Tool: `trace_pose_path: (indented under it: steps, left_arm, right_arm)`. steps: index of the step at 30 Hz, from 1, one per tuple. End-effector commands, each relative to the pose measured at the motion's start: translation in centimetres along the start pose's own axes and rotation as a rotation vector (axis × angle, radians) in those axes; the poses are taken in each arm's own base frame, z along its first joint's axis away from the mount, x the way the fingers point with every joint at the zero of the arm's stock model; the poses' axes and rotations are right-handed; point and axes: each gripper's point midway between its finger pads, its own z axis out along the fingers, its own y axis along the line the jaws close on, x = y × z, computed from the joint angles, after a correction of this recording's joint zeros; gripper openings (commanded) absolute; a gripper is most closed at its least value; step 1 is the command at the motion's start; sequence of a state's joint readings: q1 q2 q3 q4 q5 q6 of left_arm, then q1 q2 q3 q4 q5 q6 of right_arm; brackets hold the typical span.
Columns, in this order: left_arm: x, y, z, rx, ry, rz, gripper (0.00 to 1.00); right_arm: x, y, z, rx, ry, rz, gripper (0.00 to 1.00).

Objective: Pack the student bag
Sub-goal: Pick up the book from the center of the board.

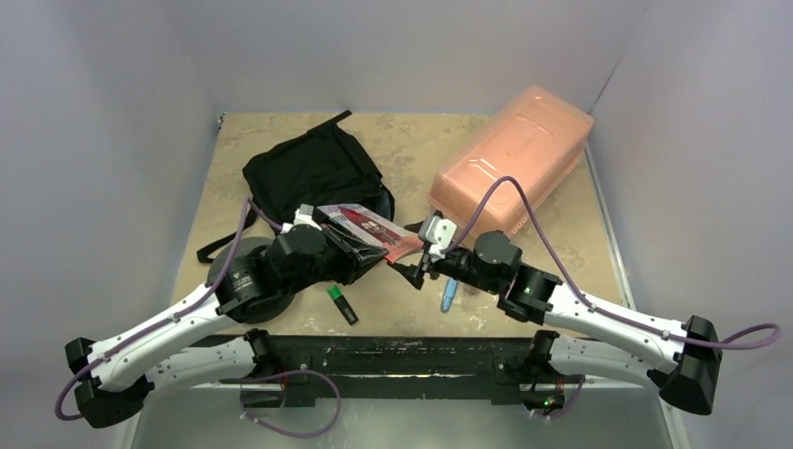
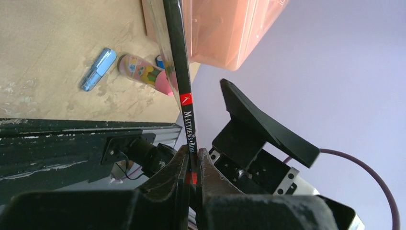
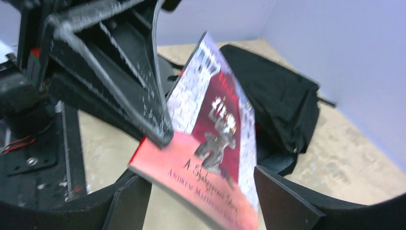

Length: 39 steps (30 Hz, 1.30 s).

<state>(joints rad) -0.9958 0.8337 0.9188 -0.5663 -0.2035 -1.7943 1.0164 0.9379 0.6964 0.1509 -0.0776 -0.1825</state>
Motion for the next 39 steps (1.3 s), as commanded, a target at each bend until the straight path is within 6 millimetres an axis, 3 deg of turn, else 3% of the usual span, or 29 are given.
trace_pose_path:
  steps: [1,6,10,13,16,17,20,22,23,24,28,30,33,37,39]
  left_arm:
    - [0.7,-2.3,-1.0,0.053,0.039,0.009,0.0]
    - [0.9,-3.4,-1.2,0.077,0.044,0.006,0.0]
    - [1.3,-4.1,-1.2,0.092,0.064,0.009,0.0]
    - [1.8,-4.6,-1.1,0.111,0.089,0.0,0.0]
    - [2.0,-5.5,-1.5,0.16,0.097,0.016,0.0]
    - [1.9,-5.8,-1.6,0.179,0.092,0.04,0.07]
    - [0.9,-6.4,-2.4,0.188,0.043,0.212,0.57]
    - [0.0,-6.2,-3.1,0.162,0.012,0.354,0.8]
    - [-0.4,-6.3,-3.3,0.162,-0.005,0.443,0.87]
    - [-1.3,-5.5,-3.6,0.114,-0.03,0.524,0.91]
    - [-4.5,-5.7,-5.2,0.044,-0.148,0.949,0.96]
    - [-6.9,-4.8,-4.8,-0.071,-0.217,1.162,1.0]
    - [-10.5,-2.8,-3.0,-0.289,-0.225,1.434,1.0]
    - [-12.9,1.3,0.9,-0.582,-0.065,1.607,1.0]
    - [-12.9,3.9,2.9,-0.672,0.039,1.65,0.97]
  right_arm:
    - [-3.5,-1.8,0.1,0.14,-0.129,-0.143,0.78]
    - [-3.0,-1.1,1.0,0.117,-0.11,-0.151,0.58]
    - [-2.0,-1.5,1.1,0.159,-0.116,-0.13,0.52]
    - [-1.6,-2.7,1.1,0.24,-0.102,-0.107,0.33]
    - [-0.6,-4.2,0.9,0.334,-0.059,-0.075,0.02]
    - [-0.1,-4.6,0.7,0.361,-0.043,-0.06,0.0]
    - [0.6,-5.2,-0.1,0.421,-0.032,0.039,0.0]
    - [0.9,-5.7,-1.0,0.477,-0.034,0.13,0.0]
    - [1.2,-6.1,-1.5,0.509,-0.027,0.168,0.0]
    - [1.3,-6.4,-2.1,0.546,-0.024,0.216,0.0]
    - [2.0,-7.7,-4.6,0.676,0.018,0.342,0.0]
    - [1.9,-7.7,-5.3,0.683,0.028,0.375,0.0]
    - [2.3,-8.0,-6.3,0.724,0.051,0.419,0.0]
    - [2.8,-9.3,-8.5,0.867,0.094,0.478,0.0]
    - [2.3,-9.7,-9.3,0.894,0.082,0.495,0.0]
